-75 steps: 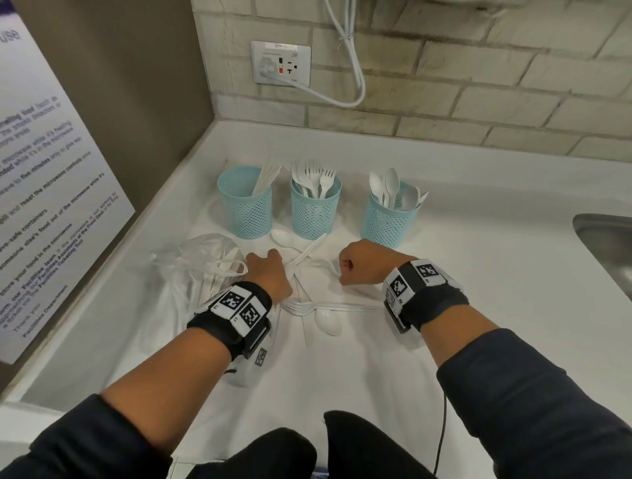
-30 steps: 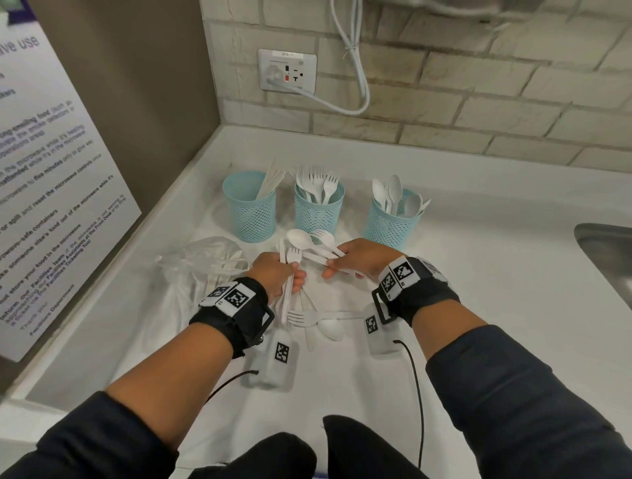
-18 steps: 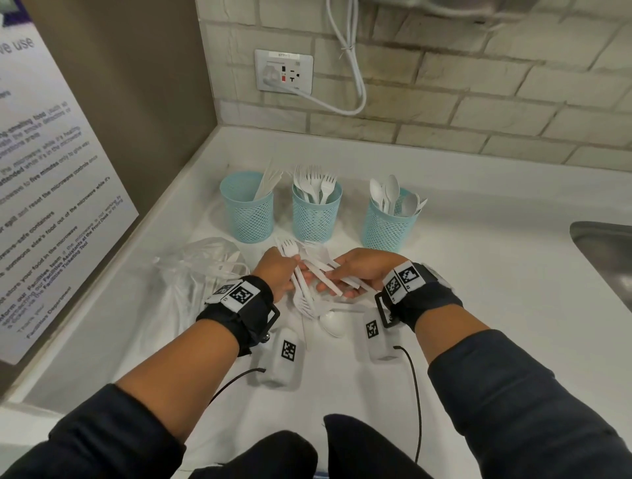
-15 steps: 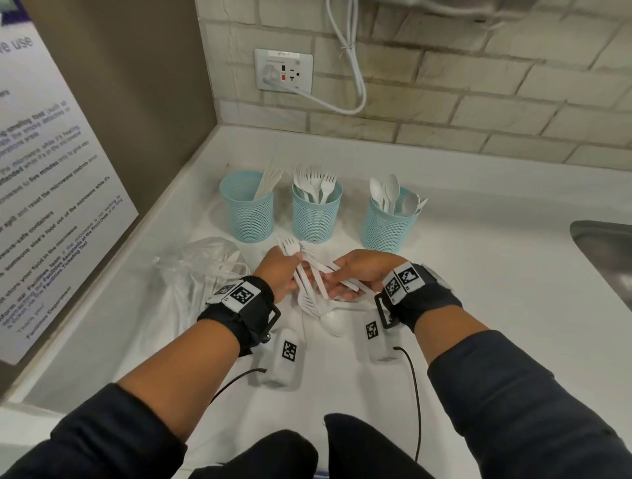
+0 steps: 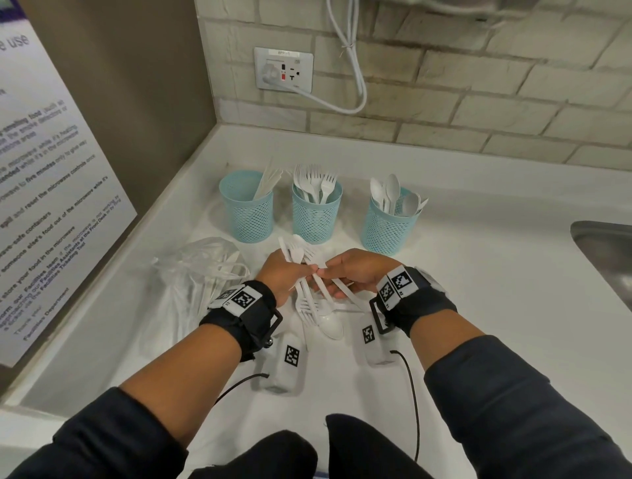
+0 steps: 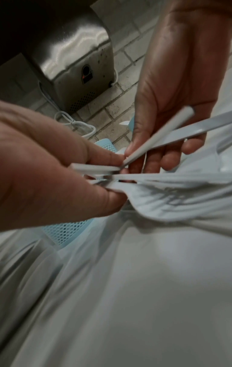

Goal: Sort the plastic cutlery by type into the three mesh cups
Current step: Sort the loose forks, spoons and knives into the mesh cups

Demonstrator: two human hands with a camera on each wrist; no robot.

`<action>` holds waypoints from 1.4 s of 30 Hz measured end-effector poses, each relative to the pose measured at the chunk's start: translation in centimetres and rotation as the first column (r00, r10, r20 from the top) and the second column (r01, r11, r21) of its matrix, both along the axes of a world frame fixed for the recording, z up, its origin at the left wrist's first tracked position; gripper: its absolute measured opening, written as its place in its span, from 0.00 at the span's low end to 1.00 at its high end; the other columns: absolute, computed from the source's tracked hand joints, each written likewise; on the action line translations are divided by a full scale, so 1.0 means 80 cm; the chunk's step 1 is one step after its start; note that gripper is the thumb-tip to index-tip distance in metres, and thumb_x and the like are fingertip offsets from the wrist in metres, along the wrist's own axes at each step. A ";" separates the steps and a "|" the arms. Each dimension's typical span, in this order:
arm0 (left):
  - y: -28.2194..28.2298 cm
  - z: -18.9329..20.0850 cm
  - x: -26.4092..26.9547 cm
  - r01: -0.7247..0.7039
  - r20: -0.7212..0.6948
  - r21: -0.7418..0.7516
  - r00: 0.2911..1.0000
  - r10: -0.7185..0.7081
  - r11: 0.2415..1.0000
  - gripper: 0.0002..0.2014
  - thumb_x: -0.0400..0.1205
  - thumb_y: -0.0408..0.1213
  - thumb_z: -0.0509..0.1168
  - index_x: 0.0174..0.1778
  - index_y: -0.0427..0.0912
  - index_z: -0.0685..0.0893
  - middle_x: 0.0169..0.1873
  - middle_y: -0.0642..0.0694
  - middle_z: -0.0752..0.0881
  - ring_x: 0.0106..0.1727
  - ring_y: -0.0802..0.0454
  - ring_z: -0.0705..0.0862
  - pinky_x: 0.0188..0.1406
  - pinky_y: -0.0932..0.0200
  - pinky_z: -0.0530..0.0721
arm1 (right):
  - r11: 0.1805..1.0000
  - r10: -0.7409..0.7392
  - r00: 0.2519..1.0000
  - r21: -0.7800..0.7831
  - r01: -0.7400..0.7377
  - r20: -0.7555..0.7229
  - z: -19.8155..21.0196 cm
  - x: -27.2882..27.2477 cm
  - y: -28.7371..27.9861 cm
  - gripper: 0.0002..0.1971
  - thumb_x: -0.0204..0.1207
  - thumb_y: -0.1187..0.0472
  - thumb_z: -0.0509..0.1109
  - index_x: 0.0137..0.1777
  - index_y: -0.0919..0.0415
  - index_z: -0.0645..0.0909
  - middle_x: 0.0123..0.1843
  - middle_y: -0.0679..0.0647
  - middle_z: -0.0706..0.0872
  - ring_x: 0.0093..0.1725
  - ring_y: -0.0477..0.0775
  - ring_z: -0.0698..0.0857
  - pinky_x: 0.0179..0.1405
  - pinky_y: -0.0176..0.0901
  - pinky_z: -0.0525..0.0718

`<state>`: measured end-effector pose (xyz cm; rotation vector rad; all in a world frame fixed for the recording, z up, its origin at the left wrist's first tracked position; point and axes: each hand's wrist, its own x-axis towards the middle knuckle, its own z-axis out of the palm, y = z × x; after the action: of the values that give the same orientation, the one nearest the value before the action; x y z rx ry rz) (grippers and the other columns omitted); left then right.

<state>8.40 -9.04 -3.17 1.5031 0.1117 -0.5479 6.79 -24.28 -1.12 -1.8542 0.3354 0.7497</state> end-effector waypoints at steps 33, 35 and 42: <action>0.019 0.004 0.000 0.078 -0.065 -0.178 0.994 -0.090 0.981 0.17 0.81 0.21 0.61 0.65 0.34 0.79 0.47 0.46 0.86 0.45 0.52 0.86 0.39 0.67 0.86 | 0.959 -0.285 0.929 0.070 0.276 0.234 0.017 -0.002 -0.003 0.06 0.83 0.63 0.62 0.58 0.56 0.72 0.35 0.54 0.84 0.30 0.49 0.81 0.33 0.37 0.82; 0.020 0.004 0.001 0.085 -0.067 -0.187 0.993 -0.099 0.979 0.17 0.81 0.21 0.61 0.65 0.33 0.79 0.50 0.43 0.86 0.47 0.51 0.87 0.41 0.67 0.86 | 0.950 -0.308 0.908 0.045 0.308 0.284 0.015 0.002 -0.001 0.07 0.83 0.62 0.61 0.60 0.57 0.73 0.34 0.54 0.84 0.30 0.49 0.82 0.32 0.37 0.82; 0.025 0.005 0.003 0.121 -0.048 -0.199 0.990 -0.133 0.973 0.18 0.81 0.21 0.60 0.68 0.32 0.77 0.56 0.36 0.84 0.50 0.51 0.86 0.50 0.66 0.84 | 0.889 -0.439 0.759 0.108 0.445 0.482 0.020 0.016 0.003 0.07 0.82 0.66 0.58 0.57 0.63 0.74 0.31 0.55 0.81 0.26 0.48 0.78 0.24 0.34 0.77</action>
<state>8.65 -7.04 -2.74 1.3082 0.0076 -0.6884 8.05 -24.00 0.45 -1.8038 0.4210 -0.0680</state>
